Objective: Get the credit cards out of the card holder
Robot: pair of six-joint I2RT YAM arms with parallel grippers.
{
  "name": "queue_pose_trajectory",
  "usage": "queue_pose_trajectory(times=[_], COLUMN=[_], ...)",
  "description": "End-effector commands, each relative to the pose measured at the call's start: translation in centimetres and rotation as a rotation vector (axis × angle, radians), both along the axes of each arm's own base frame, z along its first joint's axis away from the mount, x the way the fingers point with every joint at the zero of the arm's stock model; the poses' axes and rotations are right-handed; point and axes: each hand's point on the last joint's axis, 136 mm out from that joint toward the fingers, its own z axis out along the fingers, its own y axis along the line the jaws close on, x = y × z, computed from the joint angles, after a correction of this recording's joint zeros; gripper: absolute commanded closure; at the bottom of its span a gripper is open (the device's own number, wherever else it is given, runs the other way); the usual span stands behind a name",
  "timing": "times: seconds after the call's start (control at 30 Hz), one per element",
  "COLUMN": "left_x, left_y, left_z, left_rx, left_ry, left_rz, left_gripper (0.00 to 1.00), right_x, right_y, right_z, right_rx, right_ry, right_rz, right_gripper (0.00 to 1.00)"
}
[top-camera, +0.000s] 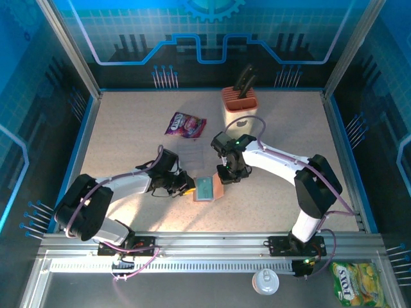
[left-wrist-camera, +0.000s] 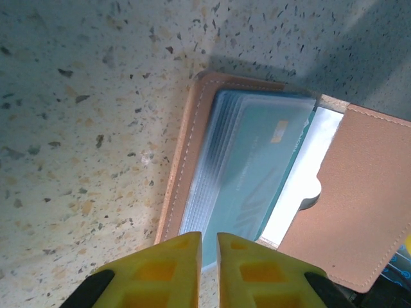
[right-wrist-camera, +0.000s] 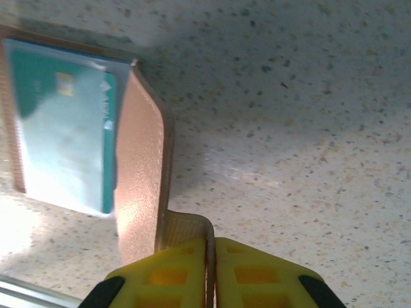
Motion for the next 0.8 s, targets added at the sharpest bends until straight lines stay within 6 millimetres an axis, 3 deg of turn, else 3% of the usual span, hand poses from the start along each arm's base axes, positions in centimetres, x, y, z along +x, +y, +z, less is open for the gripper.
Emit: queue_pose_trajectory(times=[0.0, 0.27, 0.53, 0.77], left_x=[0.0, 0.2, 0.2, 0.0], left_y=[-0.6, -0.6, -0.7, -0.6], left_z=[0.1, -0.8, -1.2, -1.3], left_rx=[-0.001, 0.027, 0.041, 0.052], left_ry=[0.012, 0.028, 0.038, 0.043], left_rz=[-0.011, -0.015, -0.021, -0.025], left_gripper=[0.86, 0.87, 0.88, 0.88], right_x=[0.0, 0.2, 0.2, 0.0], right_y=[-1.4, -3.1, -4.4, -5.9], right_z=[-0.5, -2.4, -4.2, -4.8], right_rx=[-0.031, -0.107, -0.192, -0.274], right_ry=[-0.01, -0.003, 0.013, 0.013], right_rz=[0.003, 0.005, 0.008, -0.011], right_gripper=[0.88, 0.86, 0.72, 0.52])
